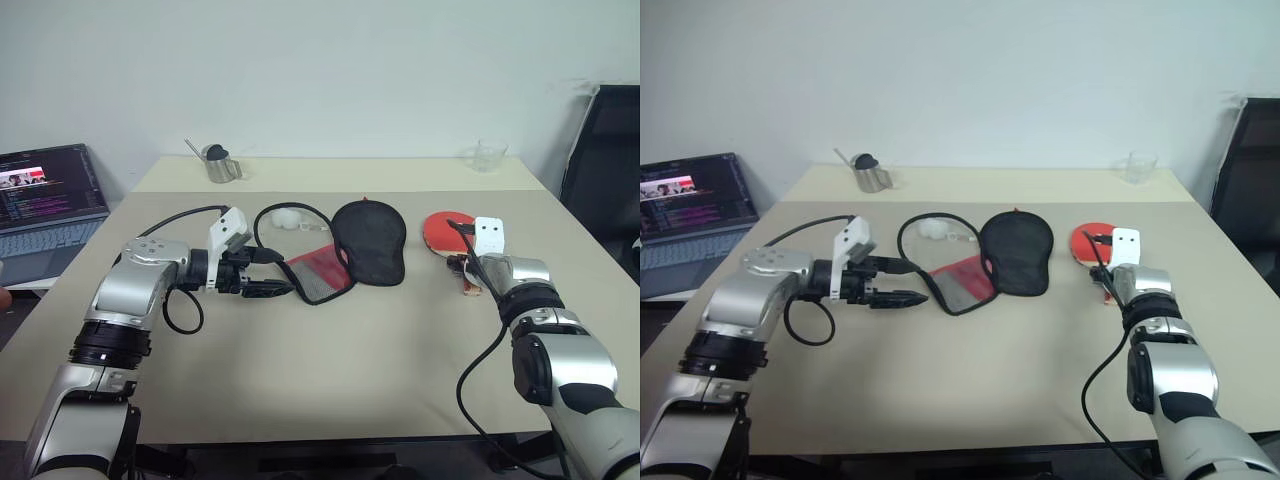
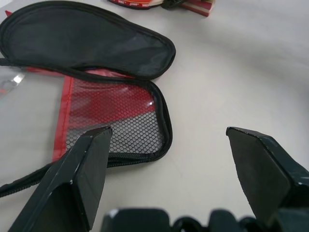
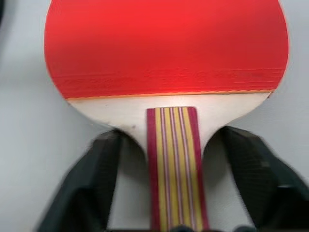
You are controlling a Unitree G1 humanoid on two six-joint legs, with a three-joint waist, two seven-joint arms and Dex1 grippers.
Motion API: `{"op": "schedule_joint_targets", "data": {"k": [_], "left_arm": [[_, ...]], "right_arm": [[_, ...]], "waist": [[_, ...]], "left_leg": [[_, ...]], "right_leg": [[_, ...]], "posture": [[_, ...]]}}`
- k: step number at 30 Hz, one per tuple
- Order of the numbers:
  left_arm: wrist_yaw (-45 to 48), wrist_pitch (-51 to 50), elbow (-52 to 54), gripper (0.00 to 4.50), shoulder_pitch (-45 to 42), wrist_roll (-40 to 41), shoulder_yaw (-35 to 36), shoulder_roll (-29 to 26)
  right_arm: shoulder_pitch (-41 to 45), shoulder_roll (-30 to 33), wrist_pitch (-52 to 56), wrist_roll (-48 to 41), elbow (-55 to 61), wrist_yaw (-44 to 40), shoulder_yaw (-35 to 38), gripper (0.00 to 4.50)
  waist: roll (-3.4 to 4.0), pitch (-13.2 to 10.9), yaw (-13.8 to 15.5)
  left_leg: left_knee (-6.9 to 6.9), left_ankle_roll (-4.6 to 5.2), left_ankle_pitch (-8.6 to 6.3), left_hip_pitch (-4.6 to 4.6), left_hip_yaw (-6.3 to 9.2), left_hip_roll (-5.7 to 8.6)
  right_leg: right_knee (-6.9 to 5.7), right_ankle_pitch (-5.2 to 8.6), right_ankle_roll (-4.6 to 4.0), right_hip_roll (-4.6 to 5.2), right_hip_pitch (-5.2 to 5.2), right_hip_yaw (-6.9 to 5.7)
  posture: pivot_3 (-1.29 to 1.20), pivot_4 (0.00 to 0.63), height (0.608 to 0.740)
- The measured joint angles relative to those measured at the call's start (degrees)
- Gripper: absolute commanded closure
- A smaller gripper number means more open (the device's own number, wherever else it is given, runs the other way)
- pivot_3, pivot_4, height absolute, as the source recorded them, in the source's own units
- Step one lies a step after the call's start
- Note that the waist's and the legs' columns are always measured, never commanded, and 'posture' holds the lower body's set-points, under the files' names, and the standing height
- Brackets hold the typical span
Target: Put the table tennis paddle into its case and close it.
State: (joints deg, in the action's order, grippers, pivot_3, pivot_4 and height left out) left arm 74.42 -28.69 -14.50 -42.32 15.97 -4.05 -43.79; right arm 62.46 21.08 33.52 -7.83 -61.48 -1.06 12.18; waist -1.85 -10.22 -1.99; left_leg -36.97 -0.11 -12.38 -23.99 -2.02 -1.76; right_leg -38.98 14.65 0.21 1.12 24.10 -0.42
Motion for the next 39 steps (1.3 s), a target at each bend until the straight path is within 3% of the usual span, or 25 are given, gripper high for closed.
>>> {"op": "schedule_joint_targets", "data": {"k": [3, 4, 14, 24, 31, 39], "left_arm": [[0.0, 0.0, 0.5, 0.36, 0.0, 0.0, 0.0, 0.0], [0.0, 0.0, 0.5, 0.36, 0.0, 0.0, 0.0, 0.0], [0.0, 0.0, 0.5, 0.36, 0.0, 0.0, 0.0, 0.0], [-0.2, 0.0, 0.5, 0.36, 0.1, 0.0, 0.0, 0.0], [-0.8, -0.4, 0.9, 0.36, 1.3, 0.6, 0.0, 0.0], [-1.9, -2.4, 4.9, 0.36, 3.8, 1.8, 0.7, -0.5]], "right_arm": [[0.0, -0.1, -0.5, 0.0, -0.2, 0.0, 0.0, 3.33], [0.0, -0.2, -0.5, 0.0, -0.2, 0.0, 0.0, 3.41], [0.0, -0.3, 0.4, -0.3, 0.6, -0.2, 0.2, 3.41], [3.6, -2.9, 6.1, -2.5, 8.7, 0.3, 0.6, 3.41], [6.2, -8.5, 6.9, -3.2, 11.9, 3.3, 1.8, 3.41], [8.9, -17.7, 4.2, -4.8, 6.3, 6.1, 2.5, 3.41]], "waist": [[0.00, 0.0, 0.0], [0.00, 0.0, 0.0], [0.00, 0.0, 0.0], [0.15, -0.1, -0.6], [0.15, -0.1, -0.5], [0.16, -0.1, -0.9]], "left_leg": [[0.00, 0.00, 0.00, 0.00, 0.00, 0.00], [0.00, 0.00, 0.00, 0.00, 0.01, 0.00], [0.02, 0.00, 0.00, -0.01, 0.00, -0.01], [0.08, 0.00, 0.00, -0.03, 0.00, -0.04], [0.09, 0.00, 0.00, -0.06, 0.01, -0.03], [0.10, 0.00, 0.00, -0.11, 0.05, -0.07]], "right_leg": [[0.00, 0.00, 0.00, 0.00, 0.00, 0.00], [0.00, 0.00, 0.00, 0.00, 0.00, -0.01], [0.01, 0.00, 0.00, -0.01, 0.01, 0.00], [0.00, 0.00, -0.01, -0.03, 0.09, 0.01], [0.01, 0.00, -0.01, 0.00, 0.08, -0.01], [0.01, -0.01, -0.02, 0.02, 0.13, -0.04]], "posture": [[0.00, 0.150, 0.740], [0.00, 0.150, 0.740], [0.00, 0.150, 0.740], [0.00, 0.150, 0.740], [0.00, 0.150, 0.740], [0.00, 0.150, 0.740]]}}
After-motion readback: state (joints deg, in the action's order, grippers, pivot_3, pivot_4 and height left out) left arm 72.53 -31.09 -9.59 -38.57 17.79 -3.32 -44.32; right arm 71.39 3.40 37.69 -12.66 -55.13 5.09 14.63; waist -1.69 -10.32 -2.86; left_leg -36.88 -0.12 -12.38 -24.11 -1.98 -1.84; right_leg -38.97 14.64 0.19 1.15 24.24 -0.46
